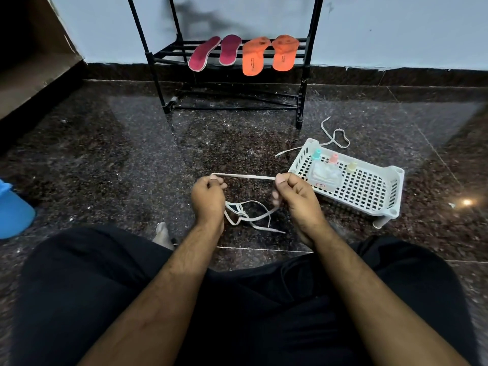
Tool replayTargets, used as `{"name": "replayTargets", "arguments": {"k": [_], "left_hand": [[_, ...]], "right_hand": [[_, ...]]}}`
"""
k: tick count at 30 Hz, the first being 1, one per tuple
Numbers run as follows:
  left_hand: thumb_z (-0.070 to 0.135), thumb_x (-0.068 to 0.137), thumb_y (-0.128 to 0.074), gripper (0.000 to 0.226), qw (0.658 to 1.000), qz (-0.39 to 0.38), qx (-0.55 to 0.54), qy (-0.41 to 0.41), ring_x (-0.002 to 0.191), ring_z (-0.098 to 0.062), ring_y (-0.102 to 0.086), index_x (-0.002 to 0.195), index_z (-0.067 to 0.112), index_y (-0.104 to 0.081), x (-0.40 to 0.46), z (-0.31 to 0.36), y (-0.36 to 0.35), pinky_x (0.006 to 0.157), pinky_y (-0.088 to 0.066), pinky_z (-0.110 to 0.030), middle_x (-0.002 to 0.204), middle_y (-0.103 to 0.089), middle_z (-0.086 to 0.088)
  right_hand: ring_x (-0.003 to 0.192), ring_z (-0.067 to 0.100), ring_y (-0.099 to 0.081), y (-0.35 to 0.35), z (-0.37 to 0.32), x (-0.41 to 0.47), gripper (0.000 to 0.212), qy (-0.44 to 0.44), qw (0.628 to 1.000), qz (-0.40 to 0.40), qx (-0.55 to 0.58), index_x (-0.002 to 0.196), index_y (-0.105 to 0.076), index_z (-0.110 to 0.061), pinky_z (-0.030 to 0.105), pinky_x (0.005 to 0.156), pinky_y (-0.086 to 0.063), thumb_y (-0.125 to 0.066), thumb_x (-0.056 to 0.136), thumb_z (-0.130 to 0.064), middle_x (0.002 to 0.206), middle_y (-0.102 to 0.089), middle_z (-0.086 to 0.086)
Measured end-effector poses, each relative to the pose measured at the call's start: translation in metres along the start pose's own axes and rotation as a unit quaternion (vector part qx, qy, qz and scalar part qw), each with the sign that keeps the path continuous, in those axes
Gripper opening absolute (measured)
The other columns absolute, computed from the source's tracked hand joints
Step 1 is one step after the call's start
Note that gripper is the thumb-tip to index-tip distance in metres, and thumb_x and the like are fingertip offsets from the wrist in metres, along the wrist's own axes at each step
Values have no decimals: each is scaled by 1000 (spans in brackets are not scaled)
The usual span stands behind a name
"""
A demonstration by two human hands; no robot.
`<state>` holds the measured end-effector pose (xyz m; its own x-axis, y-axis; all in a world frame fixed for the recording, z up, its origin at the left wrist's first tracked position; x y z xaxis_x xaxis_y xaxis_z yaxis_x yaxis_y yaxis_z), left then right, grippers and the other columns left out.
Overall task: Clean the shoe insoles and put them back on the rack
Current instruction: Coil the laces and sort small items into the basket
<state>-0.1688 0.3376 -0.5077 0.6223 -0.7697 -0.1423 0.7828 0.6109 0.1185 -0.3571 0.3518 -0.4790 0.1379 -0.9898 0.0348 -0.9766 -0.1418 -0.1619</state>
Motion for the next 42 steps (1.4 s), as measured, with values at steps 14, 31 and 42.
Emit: {"name": "replayTargets", "arguments": {"k": [14,31,42], "left_hand": [[25,106,-46,24,924,-318,-205,59,66,-9,-56,101,13,-66,-34,41,-9,51,-36,-21,92,-73,-7],[34,108,-41,20,942,-208,-263,-4,67,-9,-60,98,26,-55,-9,56,16,42,-35,-18,101,-73,1],[50,88,-71,38,905,-380,141,-130,55,-16,-51,81,12,-72,-23,30,-13,60,-42,-28,63,-65,-11]], "right_hand": [[87,15,-60,18,31,9,10,7,866,31,-498,92,-66,-24,28,79,-47,-69,89,-33,98,-61,-4],[85,7,-54,5,32,7,9,3,901,-90,-424,86,-63,-27,24,77,-42,-66,93,-32,92,-59,-4],[108,34,-65,1,27,12,65,-61,992,-18,-105,95,-71,-7,49,104,-47,-62,81,-69,108,-70,18]]}}
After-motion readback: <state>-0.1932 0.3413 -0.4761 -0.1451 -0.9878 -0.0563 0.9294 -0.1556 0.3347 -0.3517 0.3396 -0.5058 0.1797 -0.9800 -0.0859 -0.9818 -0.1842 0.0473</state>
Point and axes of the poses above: each hand's wrist, its own x-axis towards the middle knuckle, its own y-axis out of the back of the hand, z = x × y, the point moved 2 cm from there along x, towards the middle knuckle
